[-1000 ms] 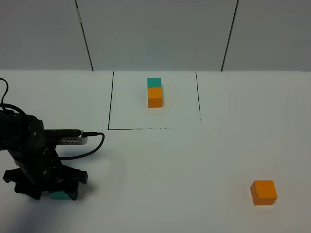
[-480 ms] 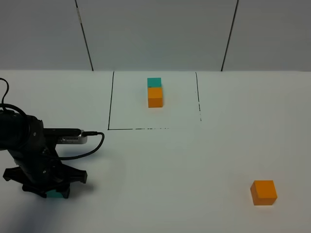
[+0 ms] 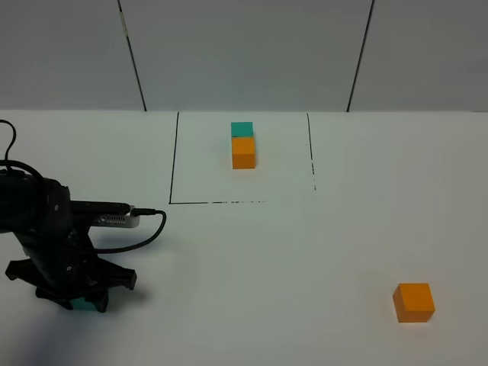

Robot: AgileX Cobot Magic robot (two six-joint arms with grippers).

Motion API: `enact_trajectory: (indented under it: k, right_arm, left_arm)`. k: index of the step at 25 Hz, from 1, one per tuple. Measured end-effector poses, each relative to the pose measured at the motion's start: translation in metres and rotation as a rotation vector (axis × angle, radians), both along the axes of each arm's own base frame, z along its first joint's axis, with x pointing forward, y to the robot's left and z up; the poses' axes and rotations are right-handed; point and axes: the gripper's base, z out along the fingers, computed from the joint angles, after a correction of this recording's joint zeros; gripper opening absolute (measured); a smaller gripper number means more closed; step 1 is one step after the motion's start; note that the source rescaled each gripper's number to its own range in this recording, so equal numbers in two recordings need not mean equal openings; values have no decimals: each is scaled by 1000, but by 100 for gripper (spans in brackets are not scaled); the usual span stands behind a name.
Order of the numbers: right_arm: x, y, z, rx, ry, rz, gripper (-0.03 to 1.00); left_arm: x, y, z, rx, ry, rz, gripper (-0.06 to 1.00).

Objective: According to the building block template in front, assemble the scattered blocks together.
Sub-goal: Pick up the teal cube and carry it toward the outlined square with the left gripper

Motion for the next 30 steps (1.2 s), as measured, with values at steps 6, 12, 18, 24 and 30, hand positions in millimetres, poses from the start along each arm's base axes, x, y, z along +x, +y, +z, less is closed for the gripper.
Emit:
enact_trajectory:
  k: [6,12,18,24,30]
  right_arm:
    - [0,0,0,0,0,0,0]
    - [0,0,0,0,0,0,0]
    - [0,0,0,0,0,0,0]
    - [0,0,0,0,0,0,0]
    - [0,0,0,0,0,0,0]
  left_arm:
    - [19,-4,51,-12,-100,-211,0]
    - [30,-16,103,-34,-105,-516,0]
    - [28,-62,130,-35,-161,-812,0]
    - [27,-110,132,-42,-185,-975,0]
    - [33,-151,113,-48,-158,-1076,0]
